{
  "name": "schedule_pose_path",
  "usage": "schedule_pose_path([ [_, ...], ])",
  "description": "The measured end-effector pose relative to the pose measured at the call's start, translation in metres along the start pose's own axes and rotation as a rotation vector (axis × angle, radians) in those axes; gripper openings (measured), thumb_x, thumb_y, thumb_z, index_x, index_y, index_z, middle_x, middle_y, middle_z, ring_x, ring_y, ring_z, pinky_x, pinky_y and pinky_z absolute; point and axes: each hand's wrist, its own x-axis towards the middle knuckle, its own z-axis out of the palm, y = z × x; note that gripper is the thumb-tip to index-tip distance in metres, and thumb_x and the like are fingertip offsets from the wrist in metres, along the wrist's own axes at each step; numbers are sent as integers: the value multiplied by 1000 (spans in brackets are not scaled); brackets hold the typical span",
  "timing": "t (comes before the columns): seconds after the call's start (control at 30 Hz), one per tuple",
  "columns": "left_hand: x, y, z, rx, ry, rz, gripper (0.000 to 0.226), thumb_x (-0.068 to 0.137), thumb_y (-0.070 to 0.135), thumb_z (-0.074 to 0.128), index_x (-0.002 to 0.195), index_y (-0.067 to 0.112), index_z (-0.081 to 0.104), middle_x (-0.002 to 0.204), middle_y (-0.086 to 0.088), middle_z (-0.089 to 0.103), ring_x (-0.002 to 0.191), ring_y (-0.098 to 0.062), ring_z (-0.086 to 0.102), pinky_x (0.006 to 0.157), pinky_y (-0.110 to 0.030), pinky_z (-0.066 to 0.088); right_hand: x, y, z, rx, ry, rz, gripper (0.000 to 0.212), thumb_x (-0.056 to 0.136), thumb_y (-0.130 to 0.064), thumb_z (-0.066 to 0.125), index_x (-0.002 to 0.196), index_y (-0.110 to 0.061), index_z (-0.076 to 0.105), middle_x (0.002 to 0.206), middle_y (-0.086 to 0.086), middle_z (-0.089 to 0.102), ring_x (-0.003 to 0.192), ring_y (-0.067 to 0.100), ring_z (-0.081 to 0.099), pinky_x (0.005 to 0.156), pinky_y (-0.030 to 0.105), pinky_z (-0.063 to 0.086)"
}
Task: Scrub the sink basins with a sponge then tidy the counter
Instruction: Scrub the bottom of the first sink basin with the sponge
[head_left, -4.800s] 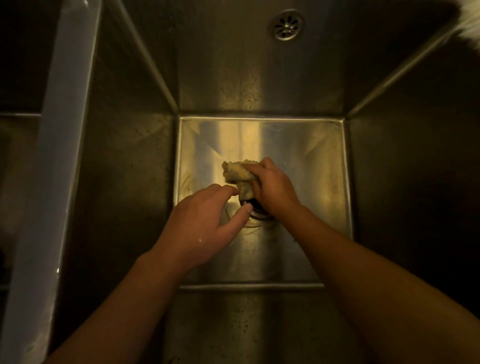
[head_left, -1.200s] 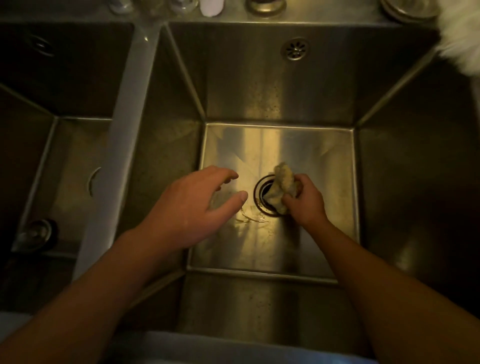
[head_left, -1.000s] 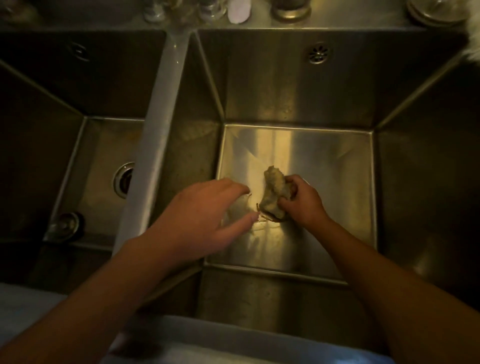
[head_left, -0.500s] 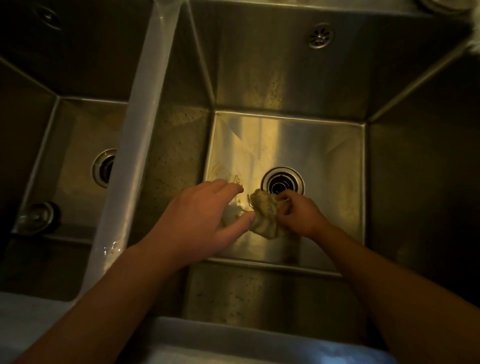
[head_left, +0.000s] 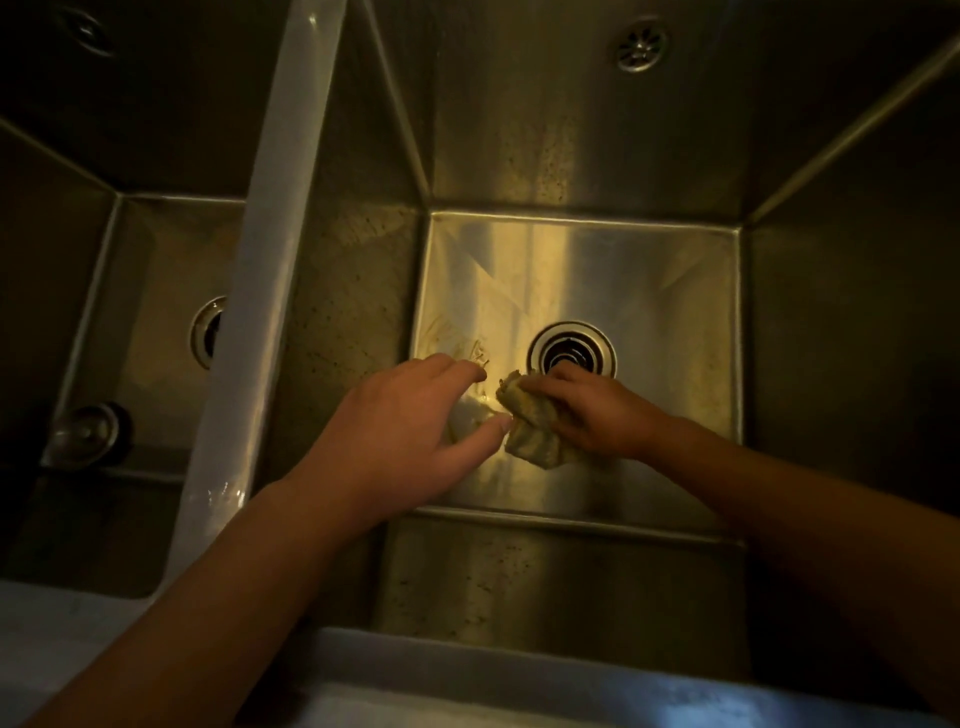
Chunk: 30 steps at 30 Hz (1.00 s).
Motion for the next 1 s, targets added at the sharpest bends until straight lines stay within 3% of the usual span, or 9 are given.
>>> schedule_pose_path([
  [0.1, 0, -1, 1, 9, 2, 28, 64, 88, 71, 36, 137, 32, 51, 130, 12, 59, 114, -8, 56, 92, -35, 51, -7, 2, 14, 15, -13, 17, 69, 91, -34, 64, 152, -34, 32, 135, 1, 43, 110, 15, 51, 89, 25, 46],
  [0.23, 0, -2, -9, 68, 4, 121, 65, 89, 71, 34, 138, 32, 51, 129, 13, 59, 114, -7, 55, 93, -36, 51, -1, -3, 20, 36, 38, 78, 71, 87, -33, 70, 150, -31, 36, 127, 2, 45, 105, 19, 55, 82, 25, 46],
  [0.4, 26, -3, -51, 340, -58, 411, 70, 89, 74, 23, 138, 31, 48, 125, 8, 59, 109, -10, 57, 91, -35, 50, 13, -6, 18, 30, 2, 141, 77, 83, -40, 75, 149, -31, 37, 126, 1, 45, 107, 18, 52, 84, 26, 41],
  [0.57, 92, -14, -98, 552, -113, 644, 74, 88, 76, 18, 139, 30, 46, 126, 4, 58, 110, -15, 58, 91, -35, 49, 20, -14, 16, 38, -8, 208, 76, 82, -39, 76, 148, -30, 38, 130, 2, 46, 111, 21, 53, 90, 32, 47],
  [0.8, 147, -23, -115, 678, -131, 926, 71, 92, 74, 24, 133, 23, 52, 119, -1, 63, 102, -19, 61, 87, -41, 52, 32, -29, 18, 40, 10, 286, 75, 83, -40, 74, 148, -29, 37, 132, 3, 45, 111, 23, 55, 91, 34, 48],
  [1.0, 177, -31, -114, 770, -198, 1194, 70, 93, 70, 23, 129, 20, 56, 111, -2, 65, 93, -20, 62, 82, -37, 51, 35, -36, 23, 25, 17, 352, 77, 81, -40, 75, 145, -29, 35, 130, 4, 44, 108, 27, 57, 86, 38, 50],
])
